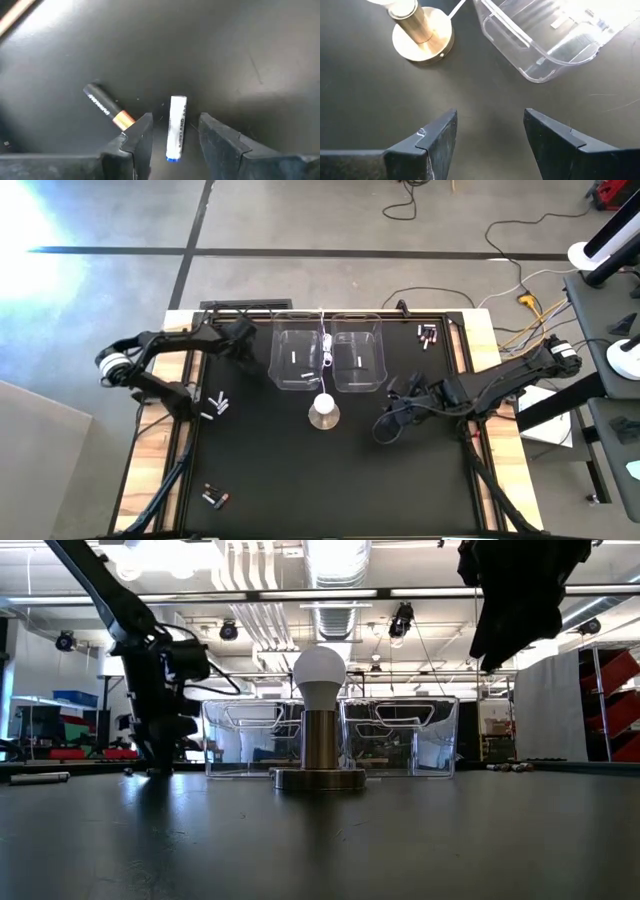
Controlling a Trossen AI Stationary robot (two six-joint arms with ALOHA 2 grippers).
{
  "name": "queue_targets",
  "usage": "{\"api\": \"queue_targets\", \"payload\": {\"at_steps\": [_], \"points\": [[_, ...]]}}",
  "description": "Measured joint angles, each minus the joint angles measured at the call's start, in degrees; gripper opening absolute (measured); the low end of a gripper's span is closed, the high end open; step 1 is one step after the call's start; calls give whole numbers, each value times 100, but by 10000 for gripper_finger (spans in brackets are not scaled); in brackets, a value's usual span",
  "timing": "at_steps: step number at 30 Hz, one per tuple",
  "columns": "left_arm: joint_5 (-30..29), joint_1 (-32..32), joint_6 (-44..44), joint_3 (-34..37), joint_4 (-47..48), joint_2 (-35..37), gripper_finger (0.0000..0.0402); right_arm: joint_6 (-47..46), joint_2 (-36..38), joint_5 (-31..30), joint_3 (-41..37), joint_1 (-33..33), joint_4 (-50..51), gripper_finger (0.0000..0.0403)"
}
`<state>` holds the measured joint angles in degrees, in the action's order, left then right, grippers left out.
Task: Sort batteries
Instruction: Put the white battery into the left transparent bin
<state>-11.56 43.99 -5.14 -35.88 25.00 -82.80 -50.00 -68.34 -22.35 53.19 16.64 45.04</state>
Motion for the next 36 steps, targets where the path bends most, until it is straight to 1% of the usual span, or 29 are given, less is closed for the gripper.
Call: {"api": "queue_targets", "payload": {"at_steps": [4, 7, 10, 13, 14, 19, 22, 23, 26, 28, 31, 33, 36], "points": [[-7, 0, 2, -20, -30, -234, 136, 0, 0, 2, 0, 1, -12, 220], [31, -2, -7, 20, -39, -308, 117, 2, 0, -2, 0, -2, -14, 219], [120, -15, -41, 61, -63, -319, 76, 2, 0, -2, 0, 0, -17, 219], [209, -18, -130, 67, -63, -319, 23, 0, 0, -5, 0, 0, -30, 219], [209, -18, -146, 68, -61, -317, 15, -3, 0, -7, 0, 1, -34, 219], [305, -49, -183, 110, -44, -170, 19, -48, 0, -9, -2, 145, -33, 219], [386, -193, -299, 161, 172, 331, 10, -134, 0, -27, -9, 274, -39, 219], [461, -269, -344, 186, 319, 584, 8, -186, 0, -54, -24, 323, -42, 219], [455, -470, -470, 86, 348, 1402, 6, -411, -55, -173, -94, 433, -59, 219], [400, -627, -415, 65, 475, 1923, 6, -474, -125, -170, -120, 450, -68, 219], [427, -807, -218, -66, 289, 2578, 7, -495, -293, -173, -125, 447, -220, 219], [422, -868, -160, -149, 28, 2863, 8, -346, -406, -173, -125, 444, -439, 219], [862, -898, -230, -316, -256, 2956, 8, -10, -500, -143, -125, 435, -748, 219]]}}
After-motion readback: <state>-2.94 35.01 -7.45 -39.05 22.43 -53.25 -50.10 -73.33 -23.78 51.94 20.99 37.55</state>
